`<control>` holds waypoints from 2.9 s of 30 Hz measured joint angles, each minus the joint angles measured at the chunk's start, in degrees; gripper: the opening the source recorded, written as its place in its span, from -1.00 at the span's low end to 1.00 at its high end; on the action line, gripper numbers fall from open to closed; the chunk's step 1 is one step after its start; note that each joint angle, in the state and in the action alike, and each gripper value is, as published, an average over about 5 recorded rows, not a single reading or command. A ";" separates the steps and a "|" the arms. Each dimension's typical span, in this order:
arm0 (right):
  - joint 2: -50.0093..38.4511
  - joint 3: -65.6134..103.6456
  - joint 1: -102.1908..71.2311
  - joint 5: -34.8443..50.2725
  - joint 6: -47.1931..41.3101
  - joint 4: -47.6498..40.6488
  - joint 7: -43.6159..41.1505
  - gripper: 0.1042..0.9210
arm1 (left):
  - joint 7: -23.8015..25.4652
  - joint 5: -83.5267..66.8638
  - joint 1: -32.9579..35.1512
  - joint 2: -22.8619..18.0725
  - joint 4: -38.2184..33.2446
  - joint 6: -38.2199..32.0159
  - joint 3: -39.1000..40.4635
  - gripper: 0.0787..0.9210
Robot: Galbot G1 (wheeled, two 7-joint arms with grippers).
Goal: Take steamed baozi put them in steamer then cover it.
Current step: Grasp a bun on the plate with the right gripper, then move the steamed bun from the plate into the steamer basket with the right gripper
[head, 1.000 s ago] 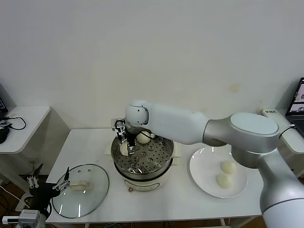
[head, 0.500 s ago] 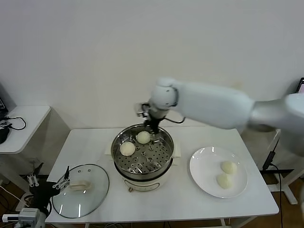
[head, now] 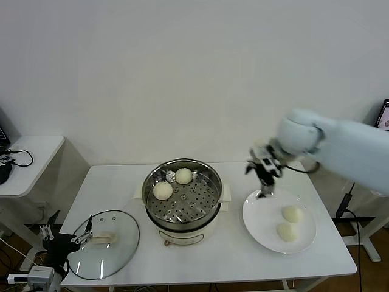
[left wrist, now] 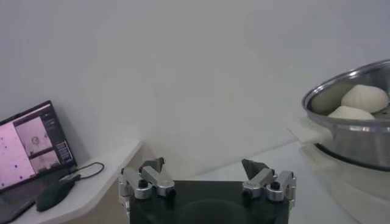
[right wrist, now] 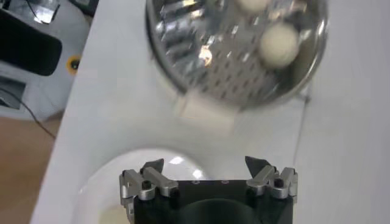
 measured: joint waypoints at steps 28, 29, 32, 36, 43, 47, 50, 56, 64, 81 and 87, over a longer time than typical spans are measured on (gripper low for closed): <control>-11.33 31.71 -43.86 -20.38 10.11 -3.12 3.72 0.76 | -0.08 0.86 1.27 -1.75 0.74 0.00 -0.48 0.77; -11.02 32.23 -44.55 -20.74 10.18 -3.52 3.86 0.76 | -0.08 0.91 1.33 -1.81 0.73 0.00 -0.49 0.77; -10.03 33.49 -46.26 -21.70 10.32 -4.77 4.26 0.76 | -0.08 0.97 1.42 -1.90 0.71 0.00 -0.60 0.77; -8.68 34.74 -48.08 -22.69 10.34 -6.37 4.50 0.76 | -0.08 0.97 1.38 -1.91 0.71 0.01 -0.81 0.77; -6.65 36.07 -50.31 -23.75 10.23 -8.77 5.22 0.76 | -0.09 1.01 1.25 -1.96 0.96 0.03 -0.85 0.77; -5.55 36.71 -51.08 -23.85 10.01 -10.15 5.88 0.72 | -0.09 1.13 1.06 -1.96 0.99 0.03 -0.82 0.77; -4.73 37.05 -51.37 -23.89 9.75 -10.94 6.25 0.67 | -0.09 1.22 1.00 -1.96 1.08 0.03 -0.80 0.77; -3.46 37.50 -51.84 -23.90 9.17 -11.97 6.65 0.50 | -0.09 1.28 0.92 -2.02 1.15 0.03 -0.73 0.77; -3.09 37.79 -51.91 -23.84 8.70 -12.17 6.38 0.31 | -0.14 1.27 0.98 -2.07 1.02 0.03 -0.72 0.77; -5.34 31.79 -38.87 -17.80 6.93 -8.91 1.90 0.29 | -0.15 1.04 0.02 -1.50 0.88 -0.02 -0.31 0.77; -4.25 27.19 -28.97 -13.75 6.27 -8.99 1.57 0.30 | -0.15 0.73 -0.21 -0.97 0.92 -0.05 -0.39 0.77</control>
